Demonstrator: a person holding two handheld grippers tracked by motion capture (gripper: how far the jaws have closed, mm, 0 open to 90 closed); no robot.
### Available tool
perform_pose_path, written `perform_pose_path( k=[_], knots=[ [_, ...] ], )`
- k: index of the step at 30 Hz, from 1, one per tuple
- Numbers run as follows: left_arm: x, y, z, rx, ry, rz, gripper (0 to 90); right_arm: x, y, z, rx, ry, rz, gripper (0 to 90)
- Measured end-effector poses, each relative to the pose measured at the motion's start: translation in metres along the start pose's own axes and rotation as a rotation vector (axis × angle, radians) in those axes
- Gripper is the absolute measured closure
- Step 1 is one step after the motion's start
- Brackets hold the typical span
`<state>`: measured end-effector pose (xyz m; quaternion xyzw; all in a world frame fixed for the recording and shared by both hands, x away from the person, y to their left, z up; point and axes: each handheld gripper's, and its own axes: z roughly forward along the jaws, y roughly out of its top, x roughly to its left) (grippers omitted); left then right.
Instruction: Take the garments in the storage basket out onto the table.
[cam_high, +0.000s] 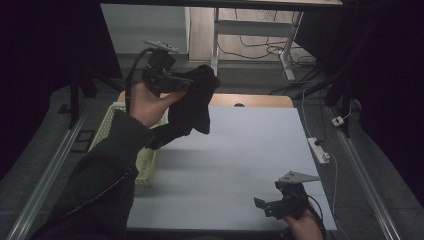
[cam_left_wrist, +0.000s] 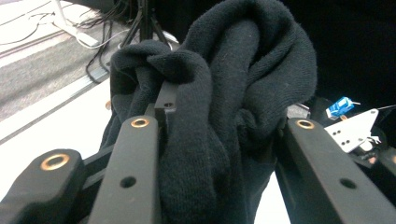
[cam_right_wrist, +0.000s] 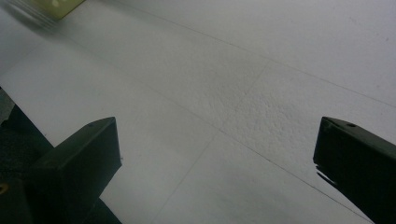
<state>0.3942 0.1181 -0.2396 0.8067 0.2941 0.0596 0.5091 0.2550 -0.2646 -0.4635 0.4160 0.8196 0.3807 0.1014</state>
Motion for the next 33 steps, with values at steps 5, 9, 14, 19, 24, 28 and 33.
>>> perform_pose_path(
  k=[5,9,14,19,24,28,33],
  knots=[
    [-0.008,0.010,0.009,-0.005,-0.018,0.017,62.6,0.000,0.000,0.000,0.002,0.000,-0.002,0.6],
    [-0.016,0.016,0.021,0.015,-0.024,0.040,62.5,0.000,0.000,-0.001,-0.002,0.001,-0.001,0.6],
    [-0.014,0.010,0.034,0.064,0.015,0.055,62.3,0.000,-0.001,-0.001,-0.005,0.002,-0.001,0.6],
    [-0.006,-0.001,0.046,0.096,0.050,0.053,62.1,0.000,0.000,-0.001,-0.003,0.001,-0.003,0.6],
    [-0.001,-0.008,0.052,0.110,0.065,0.051,61.6,0.000,0.000,-0.001,-0.004,0.001,-0.007,0.6],
    [0.004,-0.021,0.062,0.138,0.089,0.063,60.9,0.001,0.000,0.000,-0.002,0.002,-0.010,0.6],
    [0.011,-0.035,0.074,0.158,0.078,0.055,60.2,0.001,0.000,0.000,0.002,0.004,-0.009,0.6]
  ],
)
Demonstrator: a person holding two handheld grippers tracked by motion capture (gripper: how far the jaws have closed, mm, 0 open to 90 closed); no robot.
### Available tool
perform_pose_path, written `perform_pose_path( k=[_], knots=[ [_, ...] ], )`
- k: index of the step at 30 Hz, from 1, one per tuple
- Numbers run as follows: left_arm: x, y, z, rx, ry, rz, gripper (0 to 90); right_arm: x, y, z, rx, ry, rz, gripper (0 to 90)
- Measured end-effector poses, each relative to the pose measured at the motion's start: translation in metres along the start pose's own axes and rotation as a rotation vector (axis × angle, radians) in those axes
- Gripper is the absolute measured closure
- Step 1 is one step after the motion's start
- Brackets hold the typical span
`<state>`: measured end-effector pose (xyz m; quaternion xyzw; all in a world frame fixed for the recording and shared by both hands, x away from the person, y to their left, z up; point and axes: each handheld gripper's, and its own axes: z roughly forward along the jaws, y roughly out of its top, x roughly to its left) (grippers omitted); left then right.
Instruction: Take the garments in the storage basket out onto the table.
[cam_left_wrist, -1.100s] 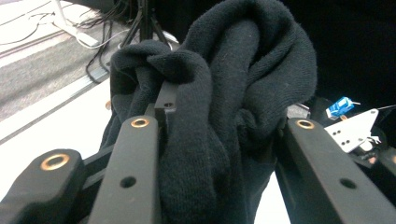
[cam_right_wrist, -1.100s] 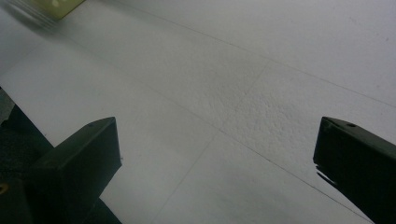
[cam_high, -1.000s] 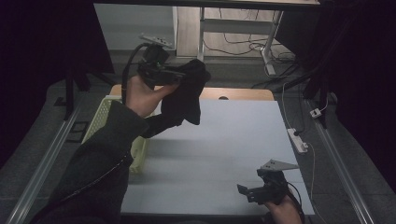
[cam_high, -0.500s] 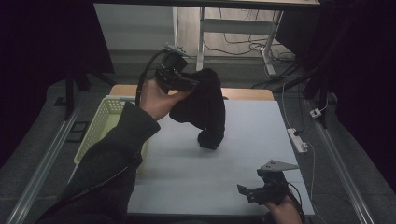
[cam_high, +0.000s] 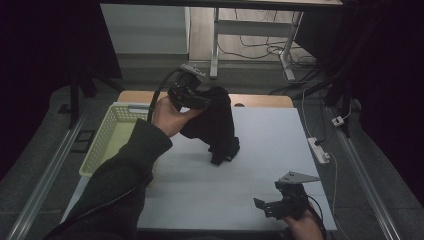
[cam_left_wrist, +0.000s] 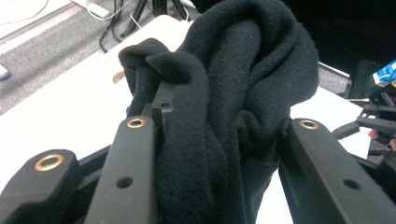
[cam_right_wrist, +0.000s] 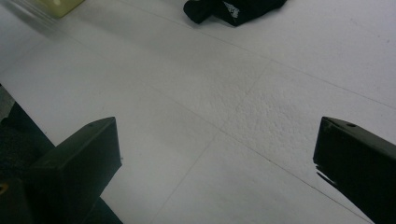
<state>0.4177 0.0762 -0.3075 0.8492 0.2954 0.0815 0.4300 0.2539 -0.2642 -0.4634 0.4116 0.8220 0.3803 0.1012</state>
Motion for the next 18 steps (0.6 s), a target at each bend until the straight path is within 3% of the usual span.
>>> perform_pose_path(
  k=[5,11,18],
  knots=[
    [0.000,-0.010,0.014,0.039,0.019,0.030,58.7,0.000,0.000,0.000,0.000,0.001,-0.002,0.6],
    [0.006,-0.033,0.041,0.081,0.014,-0.005,58.2,0.001,0.000,0.000,0.005,-0.005,-0.009,0.6],
    [0.012,-0.055,0.066,0.105,0.012,-0.011,56.9,0.001,0.000,0.000,0.005,-0.005,-0.013,0.6]
  ],
)
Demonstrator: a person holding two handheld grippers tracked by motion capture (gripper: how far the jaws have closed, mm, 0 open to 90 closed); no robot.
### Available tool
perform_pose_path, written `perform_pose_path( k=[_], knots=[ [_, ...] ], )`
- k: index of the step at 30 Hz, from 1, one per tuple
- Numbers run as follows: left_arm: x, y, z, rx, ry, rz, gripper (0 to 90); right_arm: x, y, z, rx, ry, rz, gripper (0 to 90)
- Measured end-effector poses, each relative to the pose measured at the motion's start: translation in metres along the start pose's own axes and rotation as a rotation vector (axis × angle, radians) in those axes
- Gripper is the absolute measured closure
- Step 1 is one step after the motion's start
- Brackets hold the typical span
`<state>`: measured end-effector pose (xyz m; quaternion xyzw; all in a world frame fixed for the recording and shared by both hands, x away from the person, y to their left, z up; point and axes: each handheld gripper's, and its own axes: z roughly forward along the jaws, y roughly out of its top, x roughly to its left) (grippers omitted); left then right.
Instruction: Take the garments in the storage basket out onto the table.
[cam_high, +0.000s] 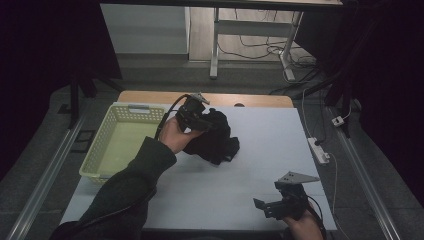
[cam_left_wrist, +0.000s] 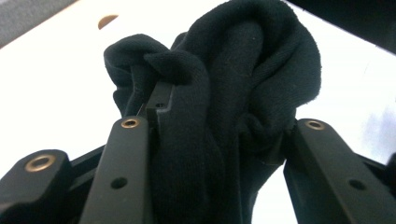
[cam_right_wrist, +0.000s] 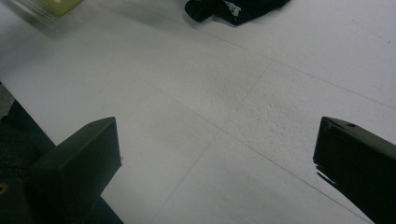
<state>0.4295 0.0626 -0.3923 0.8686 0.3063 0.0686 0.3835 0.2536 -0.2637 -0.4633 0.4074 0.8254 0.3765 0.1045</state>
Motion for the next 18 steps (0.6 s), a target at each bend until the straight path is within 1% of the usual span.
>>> perform_pose_path(
  k=[1,2,5,6,9,10,11,12,13,16,17,18],
  knots=[
    [0.001,-0.006,0.008,0.005,-0.003,-0.001,56.8,0.000,0.000,0.000,0.000,0.000,0.000,0.6],
    [0.001,-0.006,0.008,0.005,-0.003,-0.001,56.6,0.000,0.000,0.000,0.000,-0.001,-0.002,0.6],
    [0.002,-0.014,0.018,0.018,-0.004,0.005,56.2,0.000,0.000,0.000,-0.002,0.005,0.000,0.6],
    [0.002,-0.019,0.025,0.020,-0.009,-0.005,56.0,0.000,0.000,0.000,-0.003,0.004,-0.002,0.6],
    [0.003,-0.025,0.031,0.025,-0.012,-0.010,55.6,0.000,0.000,0.000,-0.002,0.005,-0.003,0.6],
    [0.003,-0.028,0.036,0.032,-0.020,-0.013,55.5,0.001,0.000,0.000,-0.002,0.005,-0.002,0.6],
    [0.003,-0.033,0.042,0.042,-0.020,-0.014,55.2,0.001,0.000,0.000,-0.001,0.004,-0.003,0.6],
    [0.003,-0.033,0.042,0.042,-0.020,-0.014,55.0,0.001,0.000,0.000,-0.001,0.004,-0.004,0.6],
    [0.002,-0.038,0.050,0.052,-0.022,-0.021,54.7,0.001,0.000,0.000,-0.001,0.005,-0.004,0.6],
    [0.002,-0.046,0.061,0.066,-0.017,-0.009,53.8,0.001,0.000,0.001,-0.001,0.004,-0.005,0.6],
    [0.002,-0.046,0.061,0.066,-0.017,-0.009,53.3,0.001,0.000,0.001,-0.001,0.004,-0.005,0.6],
    [0.002,-0.048,0.064,0.071,-0.021,-0.015,53.3,0.001,0.000,0.001,0.000,0.004,-0.005,0.6]
  ],
)
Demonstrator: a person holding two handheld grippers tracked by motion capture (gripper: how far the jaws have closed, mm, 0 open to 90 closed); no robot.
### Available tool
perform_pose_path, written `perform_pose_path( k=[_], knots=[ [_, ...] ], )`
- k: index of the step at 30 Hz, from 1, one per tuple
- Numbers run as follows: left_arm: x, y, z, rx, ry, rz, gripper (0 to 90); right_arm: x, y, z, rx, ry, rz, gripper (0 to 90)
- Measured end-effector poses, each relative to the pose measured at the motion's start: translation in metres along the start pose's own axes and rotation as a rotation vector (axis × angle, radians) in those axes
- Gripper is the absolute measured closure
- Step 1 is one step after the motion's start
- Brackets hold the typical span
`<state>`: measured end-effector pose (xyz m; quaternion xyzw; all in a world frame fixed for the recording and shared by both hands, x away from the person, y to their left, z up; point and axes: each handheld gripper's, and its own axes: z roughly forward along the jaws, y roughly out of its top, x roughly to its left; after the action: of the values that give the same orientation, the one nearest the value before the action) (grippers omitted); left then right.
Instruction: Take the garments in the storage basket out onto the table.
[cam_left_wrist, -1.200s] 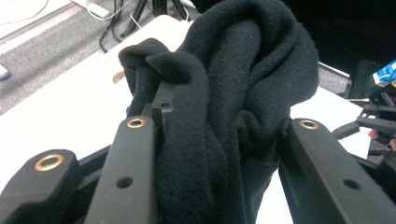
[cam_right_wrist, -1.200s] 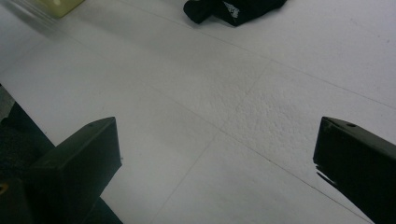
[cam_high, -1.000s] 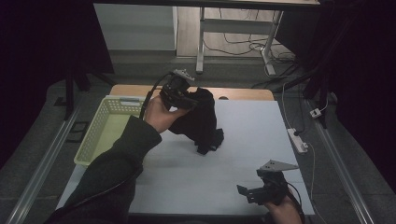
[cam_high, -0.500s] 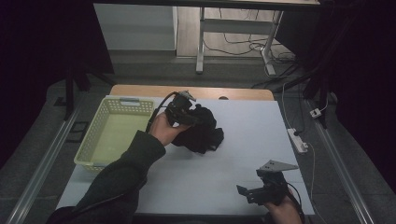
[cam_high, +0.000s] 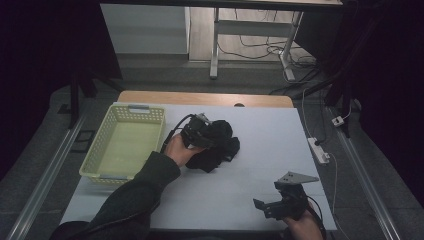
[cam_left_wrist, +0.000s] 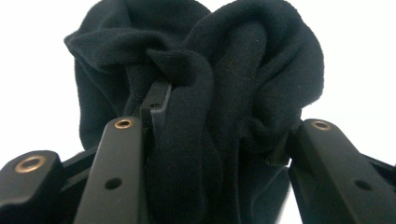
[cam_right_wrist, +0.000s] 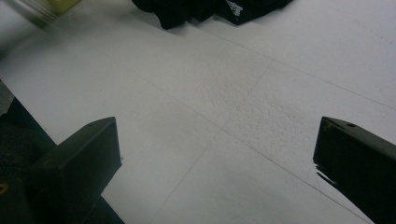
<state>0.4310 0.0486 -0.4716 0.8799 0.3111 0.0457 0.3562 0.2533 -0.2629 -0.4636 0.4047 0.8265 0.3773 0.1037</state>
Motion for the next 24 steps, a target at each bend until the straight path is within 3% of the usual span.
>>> perform_pose_path(
  k=[9,12,15,24],
  knots=[
    [-0.002,-0.011,0.021,0.024,-0.012,0.004,43.4,0.000,0.000,0.000,0.003,-0.004,-0.007,0.6],
    [0.000,-0.013,0.025,0.018,-0.024,-0.018,36.4,0.000,0.000,0.000,0.002,-0.003,-0.007,0.7],
    [0.001,-0.013,0.025,0.009,-0.036,-0.036,27.8,0.000,0.000,0.000,0.002,-0.004,-0.006,0.6],
    [0.000,-0.008,0.018,0.011,-0.041,-0.024,9.4,0.000,0.000,0.000,0.003,-0.004,-0.006,0.7]
  ],
)
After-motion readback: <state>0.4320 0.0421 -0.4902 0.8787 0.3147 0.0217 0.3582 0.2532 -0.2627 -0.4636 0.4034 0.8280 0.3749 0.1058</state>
